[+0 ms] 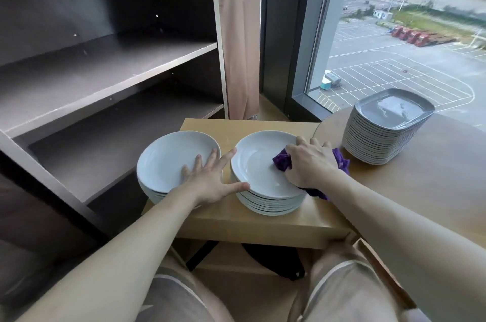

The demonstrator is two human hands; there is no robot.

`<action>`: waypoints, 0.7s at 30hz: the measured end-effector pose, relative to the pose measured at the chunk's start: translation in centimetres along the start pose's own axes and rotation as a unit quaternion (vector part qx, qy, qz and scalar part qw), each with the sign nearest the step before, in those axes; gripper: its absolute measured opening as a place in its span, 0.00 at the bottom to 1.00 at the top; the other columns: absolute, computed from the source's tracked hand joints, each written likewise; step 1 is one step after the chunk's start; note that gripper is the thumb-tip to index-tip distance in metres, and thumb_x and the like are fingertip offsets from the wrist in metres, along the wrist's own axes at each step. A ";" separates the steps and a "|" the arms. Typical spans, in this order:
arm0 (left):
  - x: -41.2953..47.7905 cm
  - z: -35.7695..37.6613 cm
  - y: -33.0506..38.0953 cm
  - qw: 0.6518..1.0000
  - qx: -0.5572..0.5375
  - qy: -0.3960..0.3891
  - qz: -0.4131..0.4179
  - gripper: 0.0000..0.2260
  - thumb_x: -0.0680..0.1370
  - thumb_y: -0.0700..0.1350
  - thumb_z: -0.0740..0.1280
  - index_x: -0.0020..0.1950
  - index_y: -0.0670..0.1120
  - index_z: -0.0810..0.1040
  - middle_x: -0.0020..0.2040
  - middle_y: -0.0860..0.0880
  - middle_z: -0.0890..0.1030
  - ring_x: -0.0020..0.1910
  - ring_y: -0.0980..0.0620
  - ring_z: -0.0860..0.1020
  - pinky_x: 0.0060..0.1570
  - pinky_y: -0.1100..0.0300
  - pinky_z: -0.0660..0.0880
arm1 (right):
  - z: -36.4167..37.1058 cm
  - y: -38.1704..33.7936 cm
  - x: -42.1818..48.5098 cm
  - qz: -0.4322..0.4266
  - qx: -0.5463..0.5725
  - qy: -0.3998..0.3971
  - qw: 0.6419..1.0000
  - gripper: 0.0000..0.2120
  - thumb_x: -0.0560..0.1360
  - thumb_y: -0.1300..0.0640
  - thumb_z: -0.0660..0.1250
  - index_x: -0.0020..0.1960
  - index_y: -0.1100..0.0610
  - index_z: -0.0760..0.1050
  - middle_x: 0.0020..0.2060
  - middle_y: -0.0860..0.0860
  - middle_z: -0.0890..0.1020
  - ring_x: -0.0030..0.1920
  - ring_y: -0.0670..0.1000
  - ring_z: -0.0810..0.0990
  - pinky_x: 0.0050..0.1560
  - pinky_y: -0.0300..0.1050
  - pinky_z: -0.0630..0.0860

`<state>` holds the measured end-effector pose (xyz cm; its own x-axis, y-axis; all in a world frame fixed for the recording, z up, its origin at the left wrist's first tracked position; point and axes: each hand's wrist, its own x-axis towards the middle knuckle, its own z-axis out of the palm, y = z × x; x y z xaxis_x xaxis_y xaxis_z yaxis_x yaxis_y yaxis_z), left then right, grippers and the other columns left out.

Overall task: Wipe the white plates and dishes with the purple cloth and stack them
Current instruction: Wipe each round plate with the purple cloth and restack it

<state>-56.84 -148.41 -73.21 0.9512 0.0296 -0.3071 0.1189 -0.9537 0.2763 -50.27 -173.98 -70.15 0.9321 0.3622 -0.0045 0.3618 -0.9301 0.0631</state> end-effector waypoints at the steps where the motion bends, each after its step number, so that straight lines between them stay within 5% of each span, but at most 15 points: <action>1: 0.0 0.0 0.0 1.000 0.000 0.001 -0.001 0.48 0.59 0.88 0.51 0.74 0.77 0.33 0.84 0.53 0.39 0.82 0.39 0.40 0.75 0.29 0.43 | -0.1 -0.2 -0.5 -0.002 0.007 -0.008 1.000 0.14 0.75 0.46 0.62 0.58 0.48 0.74 0.54 0.51 0.73 0.56 0.57 0.72 0.50 0.55 0.61; 6: 0.1 0.1 0.1 1.000 0.005 0.008 0.001 0.49 0.57 0.89 0.49 0.73 0.78 0.32 0.84 0.53 0.40 0.82 0.38 0.41 0.75 0.29 0.44 | -0.1 -1.3 -2.1 -0.027 0.075 -0.006 0.997 0.18 0.76 0.36 0.53 0.47 0.48 0.72 0.43 0.46 0.71 0.49 0.55 0.72 0.48 0.54 0.62; 11: 0.2 0.2 0.0 1.000 0.013 0.008 0.002 0.48 0.59 0.88 0.50 0.74 0.77 0.32 0.84 0.53 0.39 0.82 0.38 0.41 0.74 0.29 0.44 | -0.2 -3.0 -2.4 -0.077 0.111 -0.005 0.991 0.12 0.76 0.40 0.54 0.42 0.46 0.70 0.40 0.45 0.70 0.45 0.54 0.73 0.47 0.53 0.63; 17: 0.1 0.2 0.1 1.000 0.022 0.003 0.006 0.46 0.64 0.86 0.52 0.75 0.75 0.33 0.84 0.52 0.38 0.82 0.37 0.40 0.75 0.29 0.43 | 0.7 -5.7 -0.2 -0.105 0.193 -0.025 0.975 0.11 0.74 0.41 0.62 0.50 0.46 0.72 0.49 0.48 0.73 0.49 0.54 0.74 0.51 0.54 0.66; 21: 0.0 0.3 0.2 1.000 0.022 0.006 0.008 0.46 0.64 0.85 0.53 0.75 0.75 0.33 0.84 0.52 0.37 0.82 0.38 0.40 0.75 0.29 0.44 | 2.2 -6.4 1.4 -0.088 0.216 0.045 0.971 0.16 0.73 0.39 0.63 0.56 0.47 0.74 0.50 0.46 0.74 0.50 0.52 0.73 0.51 0.52 0.67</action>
<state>-56.95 -148.69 -73.47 0.9564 0.0183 -0.2915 0.0916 -0.9665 0.2396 -51.22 -167.62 -72.80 0.8563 0.5043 0.1111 0.5082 -0.7847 -0.3548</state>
